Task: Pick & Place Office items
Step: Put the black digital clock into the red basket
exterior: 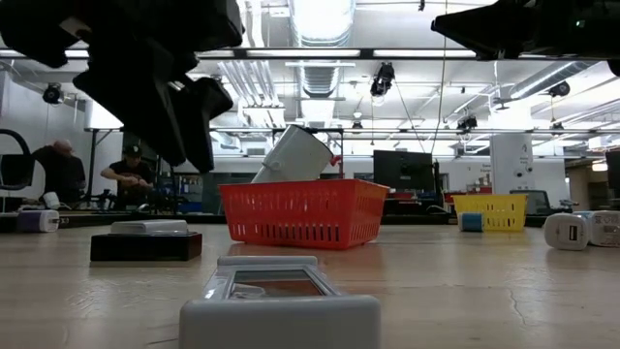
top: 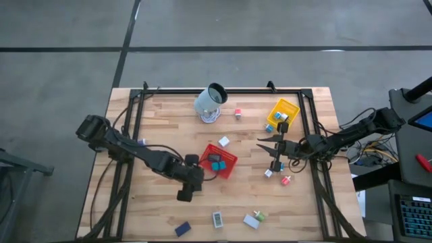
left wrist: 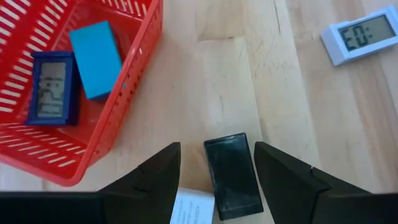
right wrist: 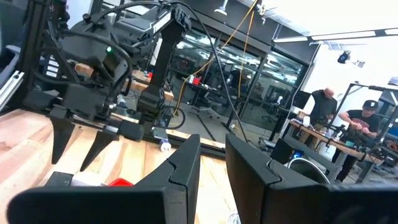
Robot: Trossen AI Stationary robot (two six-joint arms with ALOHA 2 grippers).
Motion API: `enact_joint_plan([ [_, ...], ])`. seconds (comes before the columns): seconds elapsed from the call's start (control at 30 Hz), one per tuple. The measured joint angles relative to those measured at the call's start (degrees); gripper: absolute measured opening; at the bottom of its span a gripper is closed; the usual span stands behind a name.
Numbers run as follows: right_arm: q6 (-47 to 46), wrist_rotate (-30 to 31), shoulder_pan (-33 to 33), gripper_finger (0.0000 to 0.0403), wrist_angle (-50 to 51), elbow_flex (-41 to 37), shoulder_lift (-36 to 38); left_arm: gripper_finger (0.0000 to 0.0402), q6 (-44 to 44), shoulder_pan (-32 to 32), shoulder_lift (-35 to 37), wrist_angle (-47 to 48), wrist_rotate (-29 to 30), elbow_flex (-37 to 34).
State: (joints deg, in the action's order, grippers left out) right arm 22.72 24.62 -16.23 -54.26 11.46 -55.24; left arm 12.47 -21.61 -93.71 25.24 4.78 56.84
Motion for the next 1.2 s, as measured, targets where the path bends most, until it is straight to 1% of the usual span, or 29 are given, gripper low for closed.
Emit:
enact_joint_plan([
  [0.4,0.0,0.0,0.0,0.0073,0.0,0.0,0.0,0.0210,0.0,0.0,-3.5,-1.3,-0.9,0.0],
  [0.77,0.0,0.0,0.0,0.0073,0.0,0.0,0.0,0.0242,1.7,-0.6,-4.8,-1.2,-1.9,0.0],
  [1.2,0.0,0.0,0.0,0.0073,0.0,0.0,0.0,0.0243,3.9,-1.4,-5.0,-1.5,-2.7,-0.4],
])
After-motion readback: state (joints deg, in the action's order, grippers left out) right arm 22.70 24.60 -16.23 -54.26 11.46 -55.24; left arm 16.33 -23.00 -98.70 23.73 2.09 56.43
